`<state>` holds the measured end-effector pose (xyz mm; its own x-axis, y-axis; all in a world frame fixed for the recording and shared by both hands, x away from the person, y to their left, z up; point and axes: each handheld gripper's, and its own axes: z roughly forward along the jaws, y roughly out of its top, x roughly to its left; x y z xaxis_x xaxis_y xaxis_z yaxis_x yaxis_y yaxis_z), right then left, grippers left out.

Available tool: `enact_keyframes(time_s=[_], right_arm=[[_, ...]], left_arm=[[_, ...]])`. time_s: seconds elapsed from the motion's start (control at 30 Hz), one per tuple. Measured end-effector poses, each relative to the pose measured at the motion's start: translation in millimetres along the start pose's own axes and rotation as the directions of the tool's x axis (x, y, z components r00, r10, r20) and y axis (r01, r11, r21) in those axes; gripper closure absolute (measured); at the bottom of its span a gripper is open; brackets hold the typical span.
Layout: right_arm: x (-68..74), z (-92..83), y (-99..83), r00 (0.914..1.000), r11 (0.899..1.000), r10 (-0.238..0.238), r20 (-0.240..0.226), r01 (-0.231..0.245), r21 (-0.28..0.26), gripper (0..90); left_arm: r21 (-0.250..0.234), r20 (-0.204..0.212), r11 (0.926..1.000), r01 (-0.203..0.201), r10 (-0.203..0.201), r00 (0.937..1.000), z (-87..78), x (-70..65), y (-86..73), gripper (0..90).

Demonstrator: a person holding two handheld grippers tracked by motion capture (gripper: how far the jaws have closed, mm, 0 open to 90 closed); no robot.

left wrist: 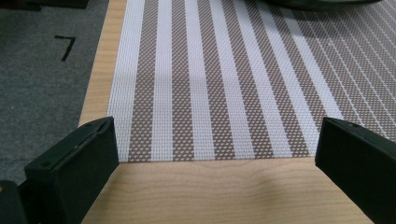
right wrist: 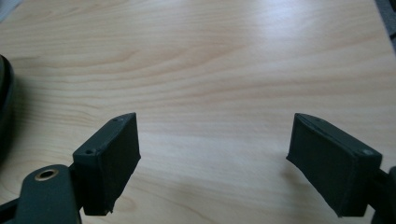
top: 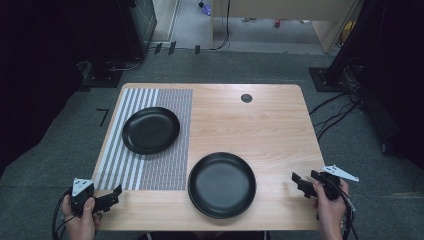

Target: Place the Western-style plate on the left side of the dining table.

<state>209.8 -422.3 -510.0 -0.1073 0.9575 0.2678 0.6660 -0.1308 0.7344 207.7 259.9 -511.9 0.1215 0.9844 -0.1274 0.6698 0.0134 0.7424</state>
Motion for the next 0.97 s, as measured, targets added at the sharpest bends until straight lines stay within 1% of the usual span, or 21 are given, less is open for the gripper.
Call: enact_keyframes(time_s=[0.1, 0.2, 0.27, 0.3, 0.33, 0.37, 0.4, 0.43, 0.47, 0.5, 0.53, 0.57, 0.63, 0.67, 0.87, 0.97], right_arm=[[-8.9, -4.3, -6.3, 0.9997, 1.000, 0.010, 0.021, -0.010, 0.003, 15.9], [-14.9, -7.8, -12.5, 0.9990, 1.000, 0.019, 0.039, -0.020, 0.009, 15.7], [-16.7, -8.7, -16.0, 0.9985, 1.000, 0.007, 0.054, -0.007, 0.014, 15.5], [-17.1, -9.3, -17.2, 0.9980, 1.000, -0.009, 0.063, 0.008, 0.012, 15.5], [-16.7, -9.7, -18.2, 0.9964, 1.000, -0.027, 0.081, 0.026, 0.014, 15.5], [-16.5, -9.9, -18.8, 0.9953, 0.999, -0.038, 0.089, 0.037, 0.016, 15.5], [-16.5, -9.9, -18.8, 0.9953, 0.999, -0.038, 0.089, 0.037, 0.016, 15.5], [-15.5, -9.7, -20.5, 0.9932, 0.998, -0.056, 0.102, 0.055, 0.013, 15.3], [-14.2, -9.2, -22.1, 0.9910, 0.997, -0.074, 0.112, 0.073, 0.009, 15.1], [-12.4, -8.6, -22.6, 0.9877, 0.996, -0.094, 0.124, 0.093, 0.017, 15.0], [-8.9, -7.2, -23.0, 0.9811, 0.992, -0.122, 0.150, 0.119, 0.030, 14.9], [-7.4, -6.6, -23.1, 0.9790, 0.992, -0.128, 0.159, 0.124, 0.036, 14.8], [-5.0, -5.1, -23.4, 0.9720, 0.988, -0.155, 0.177, 0.148, 0.047, 14.4], [-4.0, -4.8, -23.4, 0.9704, 0.987, -0.161, 0.180, 0.154, 0.053, 14.3], [-4.1, -4.8, -23.5, 0.9704, 0.987, -0.161, 0.180, 0.154, 0.053, 14.0], [-4.1, -4.7, -23.5, 0.9704, 0.987, -0.160, 0.181, 0.153, 0.054, 13.8]], left_arm=[[0.017, 0.004, 0.9999, 0.001, -0.001, 1.0000, 2.0, -0.4, -3.7, 0.0], [0.015, -0.003, 0.9998, -0.012, 0.012, 0.9999, 1.8, -2.2, -4.3, 0.0], [0.022, -0.006, 0.9995, -0.020, 0.020, 0.9998, 2.8, -2.9, -5.5, 0.0], [0.026, -0.018, 0.9990, -0.037, 0.038, 0.9991, 3.1, -4.2, -6.1, 0.0], [0.030, -0.023, 0.9985, -0.047, 0.047, 0.9986, 3.3, -5.3, -6.4, 0.0], [0.033, -0.030, 0.9972, -0.067, 0.068, 0.9973, 3.9, -7.4, -7.2, 0.0], [0.033, -0.030, 0.9972, -0.067, 0.068, 0.9973, 3.9, -7.4, -7.2, 0.0], [0.037, -0.036, 0.9960, -0.082, 0.083, 0.9959, 4.4, -9.0, -7.7, 0.0], [0.040, -0.047, 0.9946, -0.096, 0.098, 0.9941, 5.2, -11.0, -8.3, 0.0], [0.045, -0.060, 0.9925, -0.113, 0.116, 0.9914, 6.0, -12.7, -8.8, 0.0], [0.045, -0.059, 0.9920, -0.118, 0.120, 0.9910, 6.4, -13.8, -9.0, 0.0], [0.044, -0.059, 0.9920, -0.118, 0.121, 0.9910, 6.4, -13.7, -9.0, 0.0], [0.039, -0.058, 0.9921, -0.119, 0.121, 0.9909, 6.9, -13.6, -9.2, 0.0], [0.037, -0.060, 0.9924, -0.117, 0.119, 0.9910, 7.2, -13.6, -9.2, 0.0], [0.034, -0.065, 0.9929, -0.114, 0.116, 0.9911, 8.1, -13.8, -8.7, 0.0], [0.035, -0.072, 0.9938, -0.106, 0.108, 0.9915, 8.6, -14.6, -8.1, 0.0]])
